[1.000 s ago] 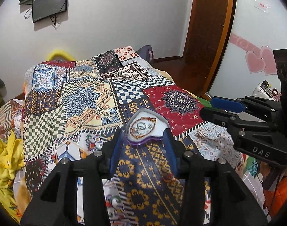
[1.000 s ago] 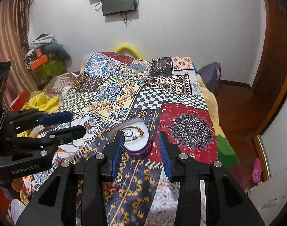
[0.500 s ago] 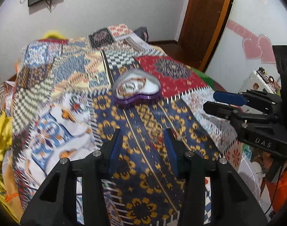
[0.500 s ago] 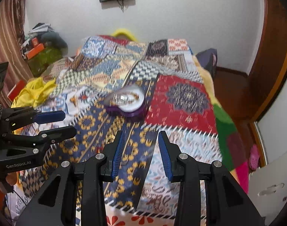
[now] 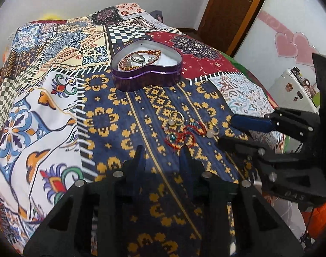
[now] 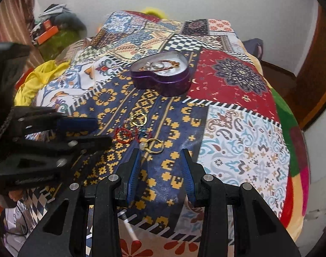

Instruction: Organize jewelry

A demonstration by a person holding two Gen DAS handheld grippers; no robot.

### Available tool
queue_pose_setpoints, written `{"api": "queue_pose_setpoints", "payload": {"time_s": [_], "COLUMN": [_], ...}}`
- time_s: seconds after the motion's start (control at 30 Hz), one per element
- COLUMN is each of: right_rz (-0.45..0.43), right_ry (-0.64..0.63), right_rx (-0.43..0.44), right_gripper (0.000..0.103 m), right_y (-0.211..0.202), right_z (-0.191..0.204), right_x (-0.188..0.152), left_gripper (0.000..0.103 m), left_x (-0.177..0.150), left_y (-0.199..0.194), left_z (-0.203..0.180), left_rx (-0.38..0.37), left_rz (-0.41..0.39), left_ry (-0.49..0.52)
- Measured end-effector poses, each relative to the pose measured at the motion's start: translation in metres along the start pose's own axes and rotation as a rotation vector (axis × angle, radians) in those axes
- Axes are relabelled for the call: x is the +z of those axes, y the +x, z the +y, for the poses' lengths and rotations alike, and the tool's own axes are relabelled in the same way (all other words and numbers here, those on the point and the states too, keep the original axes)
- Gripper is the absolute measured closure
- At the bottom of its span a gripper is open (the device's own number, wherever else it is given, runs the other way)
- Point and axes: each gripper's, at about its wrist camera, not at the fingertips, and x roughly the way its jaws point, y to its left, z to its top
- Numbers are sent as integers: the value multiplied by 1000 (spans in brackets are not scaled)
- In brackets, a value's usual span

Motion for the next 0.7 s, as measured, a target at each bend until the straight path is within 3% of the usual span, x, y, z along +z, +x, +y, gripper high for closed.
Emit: {"api": "queue_pose_setpoints", "payload": {"time_s": [0.33, 0.4, 0.53, 0.63, 0.7], "right_rz": [-3, -8, -24, -32, -36], "right_ry": [-18, -22, -37, -52, -58], "right_rx": [24, 30, 25, 12, 5], "right_gripper": [69, 69, 69, 80, 80], "right_y": [15, 16, 19, 20, 20], "right_z": [2, 3, 6, 8, 9], "right_x": [6, 7, 7, 6, 7], "left_gripper": [71, 74, 100, 103, 103], "left_x": [8, 9, 8, 7, 7], "left_y": [12, 14, 15, 14, 13], "left_z": [5, 3, 0, 0, -1], "left_rx": [-55, -48, -45, -33, -27], "left_rz": [-3, -5, -10, -15, -17], "left_ry": [-31, -21, -8, -7, -6]}}
